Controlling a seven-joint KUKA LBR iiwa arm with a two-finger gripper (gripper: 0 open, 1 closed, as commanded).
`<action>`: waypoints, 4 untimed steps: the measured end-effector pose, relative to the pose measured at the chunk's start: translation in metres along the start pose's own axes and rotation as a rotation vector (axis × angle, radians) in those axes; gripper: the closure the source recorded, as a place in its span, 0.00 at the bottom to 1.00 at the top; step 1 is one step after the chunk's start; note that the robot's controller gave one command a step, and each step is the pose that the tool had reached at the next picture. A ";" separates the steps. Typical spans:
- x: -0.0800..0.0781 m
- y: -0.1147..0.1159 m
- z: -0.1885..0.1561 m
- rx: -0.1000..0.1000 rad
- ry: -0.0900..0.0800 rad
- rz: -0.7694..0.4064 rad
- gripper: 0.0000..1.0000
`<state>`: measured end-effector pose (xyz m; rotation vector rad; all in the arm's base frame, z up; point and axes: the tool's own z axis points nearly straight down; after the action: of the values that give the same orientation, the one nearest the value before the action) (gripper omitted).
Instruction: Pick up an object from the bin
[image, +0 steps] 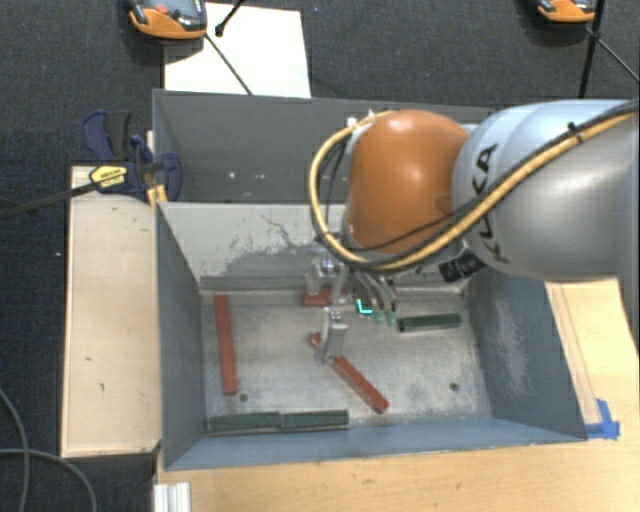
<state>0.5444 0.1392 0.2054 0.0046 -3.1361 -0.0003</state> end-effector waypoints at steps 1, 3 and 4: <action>-0.002 -0.001 -0.004 -0.001 -0.007 0.004 0.00; -0.010 0.029 0.036 0.001 -0.002 -0.123 0.00; 0.002 -0.013 0.073 -0.003 -0.010 -0.113 0.00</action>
Offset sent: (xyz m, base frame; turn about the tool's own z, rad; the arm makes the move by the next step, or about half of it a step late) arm -0.0625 -0.0163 -0.1149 -0.0189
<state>0.5420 0.1267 0.1328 0.1825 -3.1405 -0.0052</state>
